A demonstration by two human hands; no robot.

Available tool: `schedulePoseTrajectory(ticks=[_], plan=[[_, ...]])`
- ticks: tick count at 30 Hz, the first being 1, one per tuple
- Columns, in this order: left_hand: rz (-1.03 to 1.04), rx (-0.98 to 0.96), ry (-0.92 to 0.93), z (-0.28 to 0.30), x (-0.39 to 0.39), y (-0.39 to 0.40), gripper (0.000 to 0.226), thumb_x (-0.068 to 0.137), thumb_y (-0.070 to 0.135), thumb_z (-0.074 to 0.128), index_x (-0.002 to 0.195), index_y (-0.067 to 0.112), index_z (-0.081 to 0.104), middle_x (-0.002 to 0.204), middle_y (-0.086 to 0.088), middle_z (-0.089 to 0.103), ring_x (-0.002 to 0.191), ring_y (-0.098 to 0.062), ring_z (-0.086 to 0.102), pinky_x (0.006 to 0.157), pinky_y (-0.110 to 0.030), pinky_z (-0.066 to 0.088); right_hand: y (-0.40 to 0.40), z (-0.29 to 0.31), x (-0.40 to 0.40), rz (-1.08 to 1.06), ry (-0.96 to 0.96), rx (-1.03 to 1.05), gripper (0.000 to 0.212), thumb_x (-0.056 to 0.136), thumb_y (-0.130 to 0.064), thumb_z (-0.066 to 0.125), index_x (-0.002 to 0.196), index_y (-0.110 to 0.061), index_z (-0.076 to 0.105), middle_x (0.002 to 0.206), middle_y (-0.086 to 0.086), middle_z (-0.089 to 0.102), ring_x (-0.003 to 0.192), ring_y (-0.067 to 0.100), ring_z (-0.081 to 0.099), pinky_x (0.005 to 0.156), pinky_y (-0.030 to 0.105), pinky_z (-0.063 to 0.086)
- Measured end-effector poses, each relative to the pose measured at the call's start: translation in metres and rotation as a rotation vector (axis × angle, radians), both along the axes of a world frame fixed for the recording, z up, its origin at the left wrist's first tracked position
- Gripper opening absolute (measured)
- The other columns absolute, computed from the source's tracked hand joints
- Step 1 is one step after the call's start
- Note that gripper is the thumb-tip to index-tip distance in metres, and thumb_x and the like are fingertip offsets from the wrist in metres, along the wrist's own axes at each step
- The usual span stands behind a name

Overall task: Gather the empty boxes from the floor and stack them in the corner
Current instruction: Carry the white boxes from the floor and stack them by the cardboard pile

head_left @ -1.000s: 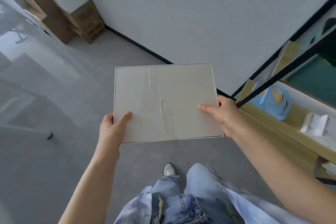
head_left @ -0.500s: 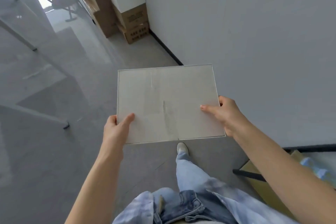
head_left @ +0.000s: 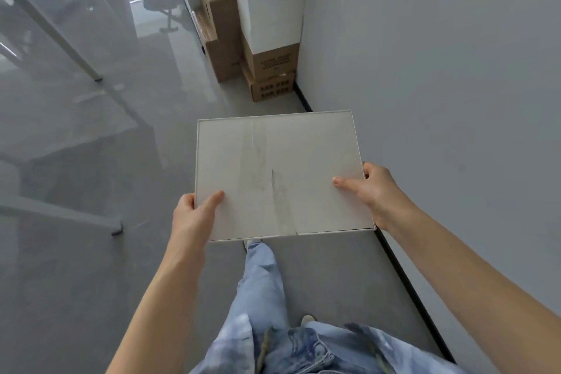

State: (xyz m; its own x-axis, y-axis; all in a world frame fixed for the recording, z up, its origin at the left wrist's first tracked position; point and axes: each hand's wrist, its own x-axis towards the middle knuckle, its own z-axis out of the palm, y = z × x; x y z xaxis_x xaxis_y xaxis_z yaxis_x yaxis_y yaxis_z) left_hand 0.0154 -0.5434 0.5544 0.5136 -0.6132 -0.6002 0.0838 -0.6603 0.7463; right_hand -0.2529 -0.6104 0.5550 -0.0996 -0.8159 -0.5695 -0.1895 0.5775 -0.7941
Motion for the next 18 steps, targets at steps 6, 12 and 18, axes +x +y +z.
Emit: schedulePoseTrajectory(ticks=[6,12,18], plan=[[-0.03,-0.009,-0.008,0.009,0.061,-0.139,0.028,0.09,0.03,0.067,0.106,0.01,0.056,0.088,-0.001,0.061,0.076,-0.018,0.057,0.063,-0.031,0.044,-0.133,0.007,0.061,-0.022,-0.013,0.01,0.022,0.079,-0.013,0.076,0.099,-0.014,0.065,0.095,0.003,0.073,0.086,0.024,0.071,0.083,0.046,0.057],[-0.056,-0.048,-0.041,0.024,0.101,-0.283,0.026,0.091,0.028,0.066,0.107,0.01,0.055,0.081,0.003,0.057,0.068,-0.011,0.054,0.055,-0.027,0.04,-0.265,0.021,0.1,-0.049,-0.035,-0.026,0.023,0.081,-0.011,0.074,0.102,-0.011,0.067,0.093,0.004,0.073,0.085,0.024,0.071,0.081,0.044,0.058],[-0.036,-0.053,-0.015,0.023,0.114,-0.417,0.029,0.089,0.029,0.068,0.108,0.01,0.057,0.085,0.001,0.061,0.071,-0.014,0.058,0.058,-0.029,0.043,-0.402,0.028,0.113,-0.053,-0.04,-0.052,0.016,0.081,-0.008,0.073,0.093,-0.015,0.065,0.092,0.003,0.071,0.082,0.021,0.069,0.078,0.037,0.057]])
